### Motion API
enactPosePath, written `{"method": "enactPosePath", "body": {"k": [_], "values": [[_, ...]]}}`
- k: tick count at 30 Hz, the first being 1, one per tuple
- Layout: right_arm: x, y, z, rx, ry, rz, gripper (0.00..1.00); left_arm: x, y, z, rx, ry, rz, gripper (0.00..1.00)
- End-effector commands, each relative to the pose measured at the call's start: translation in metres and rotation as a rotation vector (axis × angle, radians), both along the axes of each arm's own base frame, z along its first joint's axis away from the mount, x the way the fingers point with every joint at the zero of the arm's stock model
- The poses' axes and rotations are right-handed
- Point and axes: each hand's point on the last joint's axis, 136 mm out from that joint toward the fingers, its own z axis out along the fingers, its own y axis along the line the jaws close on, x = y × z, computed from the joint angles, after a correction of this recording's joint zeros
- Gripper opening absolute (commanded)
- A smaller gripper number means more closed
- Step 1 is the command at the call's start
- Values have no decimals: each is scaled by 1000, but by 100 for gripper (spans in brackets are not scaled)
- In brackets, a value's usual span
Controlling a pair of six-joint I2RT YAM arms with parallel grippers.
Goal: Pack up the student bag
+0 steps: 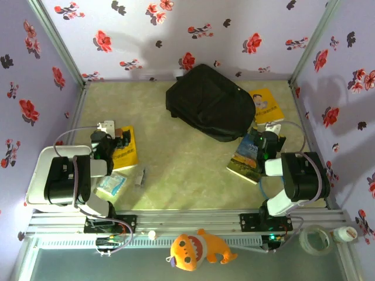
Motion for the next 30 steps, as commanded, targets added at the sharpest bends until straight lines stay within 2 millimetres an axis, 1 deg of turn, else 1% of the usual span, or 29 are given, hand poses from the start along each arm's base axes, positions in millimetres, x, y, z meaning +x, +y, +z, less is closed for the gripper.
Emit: {"method": "enactPosePath", "body": {"k": [1,27,29,30], "values": [[5,-3,9,5,-32,-14,99,5,1,5,-1,-15,11,100],[5,-3,8,6,-29,-14,99,5,4,5,-10,-13,22,100],[3,-6,15,1,-52,-31,99,4,4,7,-8,-26,21,100],[2,-3,17,9,-39,-11,99,2,4,9,-8,-41,21,100]]}}
